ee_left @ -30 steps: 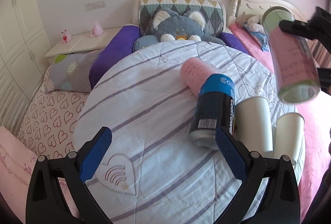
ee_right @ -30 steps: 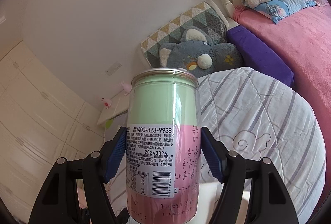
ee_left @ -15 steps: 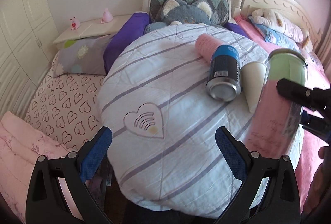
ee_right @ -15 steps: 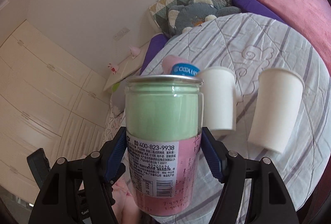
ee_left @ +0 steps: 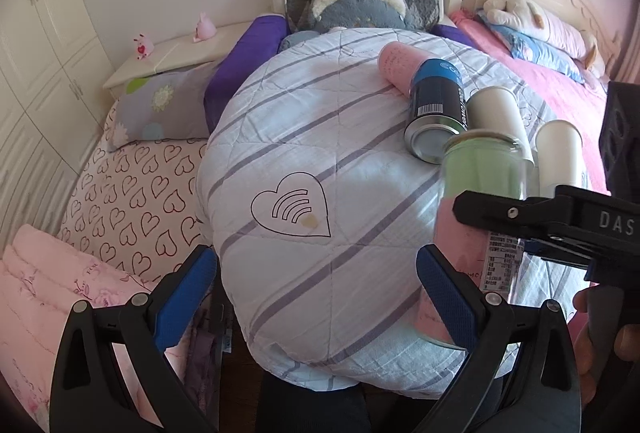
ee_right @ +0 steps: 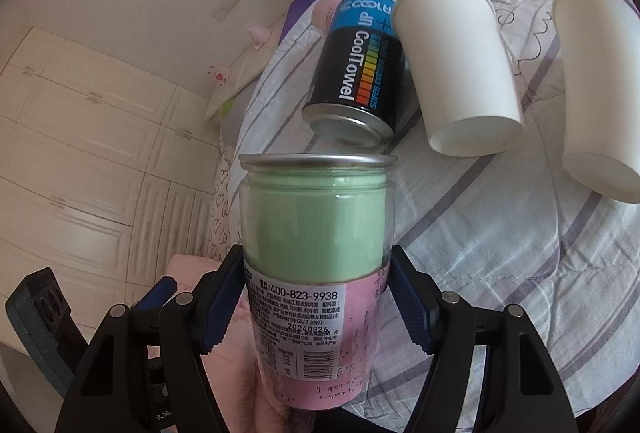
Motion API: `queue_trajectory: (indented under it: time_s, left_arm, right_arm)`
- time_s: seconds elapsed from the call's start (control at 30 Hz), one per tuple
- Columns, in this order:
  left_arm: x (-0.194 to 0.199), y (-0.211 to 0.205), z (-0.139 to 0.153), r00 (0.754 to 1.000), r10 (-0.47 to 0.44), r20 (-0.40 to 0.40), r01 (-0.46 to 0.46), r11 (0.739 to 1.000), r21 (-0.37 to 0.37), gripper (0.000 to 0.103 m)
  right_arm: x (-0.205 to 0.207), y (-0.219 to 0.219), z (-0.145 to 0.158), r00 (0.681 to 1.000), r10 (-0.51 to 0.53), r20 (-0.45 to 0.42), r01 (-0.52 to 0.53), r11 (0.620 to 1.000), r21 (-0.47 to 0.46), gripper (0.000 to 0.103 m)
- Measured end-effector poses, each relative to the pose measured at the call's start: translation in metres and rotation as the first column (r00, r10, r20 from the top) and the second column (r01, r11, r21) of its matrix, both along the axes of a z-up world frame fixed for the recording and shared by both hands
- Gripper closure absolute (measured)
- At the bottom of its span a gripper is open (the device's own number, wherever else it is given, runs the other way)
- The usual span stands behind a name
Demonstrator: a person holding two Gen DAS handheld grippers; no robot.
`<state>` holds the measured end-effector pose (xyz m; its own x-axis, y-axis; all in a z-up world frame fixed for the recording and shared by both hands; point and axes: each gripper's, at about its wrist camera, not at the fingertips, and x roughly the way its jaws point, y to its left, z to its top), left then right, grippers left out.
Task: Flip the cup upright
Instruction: 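Bring the tumbler to the left tool, which closes on it while the right tool releases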
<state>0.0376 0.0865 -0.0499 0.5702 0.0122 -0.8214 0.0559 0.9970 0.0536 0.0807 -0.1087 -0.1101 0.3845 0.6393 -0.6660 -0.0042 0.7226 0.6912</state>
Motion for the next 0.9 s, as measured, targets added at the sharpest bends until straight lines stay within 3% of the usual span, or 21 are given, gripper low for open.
queue_trajectory:
  time_s: [0.13,0.23,0.47,0.57,0.73,0.8,0.9]
  left_arm:
    - [0.005,-0.002,-0.004,1.0,0.004,-0.015,-0.004,1.0,-0.002,0.002]
    - [0.008,-0.004,-0.005,1.0,0.001,-0.02,-0.001,1.0,-0.011,0.002]
    - [0.009,-0.008,-0.002,0.999,-0.002,-0.036,0.0,0.998,-0.063,0.002]
    - [0.008,-0.012,0.002,1.0,0.019,-0.021,-0.02,0.998,-0.066,0.002]
    - [-0.001,-0.025,0.012,0.995,0.076,0.071,-0.073,0.997,-0.037,0.002]
    - [-0.008,-0.032,0.018,0.991,0.081,0.11,-0.077,0.996,-0.04,0.002]
    - [-0.016,-0.041,0.024,0.985,0.084,0.149,-0.075,0.995,-0.063,0.002]
  right_arm:
    - [0.003,-0.001,-0.014,0.999,-0.004,-0.052,0.004,1.0,0.002,0.032]
    - [0.003,-0.006,-0.023,0.995,-0.009,-0.101,0.014,0.999,0.048,0.022]
    - [0.0,-0.025,-0.007,0.998,-0.028,-0.051,0.031,0.998,0.062,0.02]
    - [-0.014,-0.034,0.012,0.997,-0.063,0.041,0.062,0.998,0.032,0.02]
    - [-0.046,-0.044,0.051,0.956,-0.117,0.267,0.166,0.971,-0.17,0.02]
    - [-0.061,-0.05,0.062,0.925,-0.12,0.36,0.211,0.951,-0.224,0.02]
    - [-0.084,-0.058,0.071,0.852,-0.15,0.502,0.324,0.904,-0.28,0.02]
